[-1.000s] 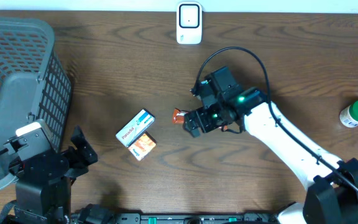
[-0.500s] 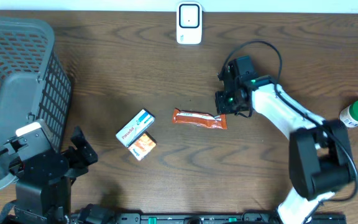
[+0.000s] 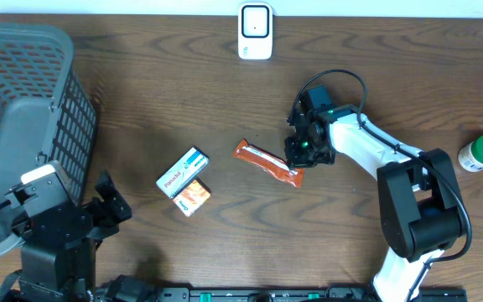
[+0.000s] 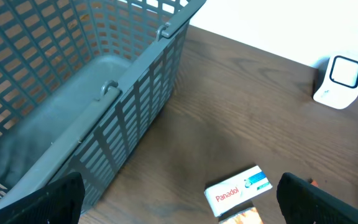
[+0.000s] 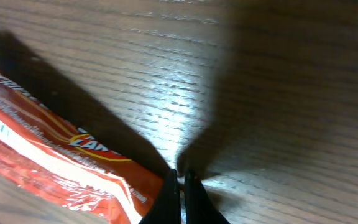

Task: Scan the item barcode

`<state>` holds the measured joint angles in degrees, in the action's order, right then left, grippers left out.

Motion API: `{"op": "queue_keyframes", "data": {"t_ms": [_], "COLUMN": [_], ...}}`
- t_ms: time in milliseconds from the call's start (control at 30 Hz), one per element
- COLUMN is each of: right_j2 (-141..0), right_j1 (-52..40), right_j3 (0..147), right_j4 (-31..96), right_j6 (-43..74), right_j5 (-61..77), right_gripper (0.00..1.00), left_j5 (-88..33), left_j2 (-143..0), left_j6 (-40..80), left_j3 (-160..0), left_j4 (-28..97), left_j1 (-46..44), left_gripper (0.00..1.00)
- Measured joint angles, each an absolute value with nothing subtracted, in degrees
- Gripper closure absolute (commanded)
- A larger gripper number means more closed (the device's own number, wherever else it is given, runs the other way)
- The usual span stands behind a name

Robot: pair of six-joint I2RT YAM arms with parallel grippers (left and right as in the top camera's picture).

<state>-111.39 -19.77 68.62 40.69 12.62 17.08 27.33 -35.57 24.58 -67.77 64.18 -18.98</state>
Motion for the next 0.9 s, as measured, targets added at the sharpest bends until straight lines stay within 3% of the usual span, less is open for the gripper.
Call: {"op": "queue_keyframes", "data": {"t_ms": [467, 500, 533, 567, 600, 800, 900], "right_j2": [-111.39, -111.39, -111.39, -111.39, -111.39, -110.83, -110.45], "right_j1": [-19.77, -19.77, -19.77, -19.77, -19.77, -19.7, -19.53], "right_j3": [68.62, 68.62, 68.62, 68.62, 68.62, 70.57, 70.91], "right_j4": [44.58, 44.62, 44.6, 44.62, 44.58, 46.52, 47.24], "right_j6": [12.8, 12.8, 12.8, 13.17, 13.04, 11.51, 9.13], "right_j5": [22.26, 22.33, 22.33, 22.39, 22.33, 23.35, 23.11], "right_gripper": [0.99, 0.94, 0.75, 0.4, 0.23, 0.12, 0.12], "left_j5": [27.33, 27.33, 27.33, 27.33, 27.33, 27.33, 27.33], "left_j2": [-35.57, -35.57, -35.57, -35.57, -35.57, -35.57, -35.57], "left_j6": [24.58, 24.58, 24.56, 24.58, 24.58, 24.58, 24.58], "left_j3": [-67.77, -67.77, -67.77, -67.77, -67.77, -67.77, -67.77], "left_j4": [64.16, 64.16, 64.16, 64.16, 64.16, 64.18, 64.18], "left_j1": [-18.98, -18.98, -18.98, -18.98, -18.98, -18.98, -18.98], "left_gripper": [0.02, 0.02, 0.02, 0.02, 0.02, 0.02, 0.02]}}
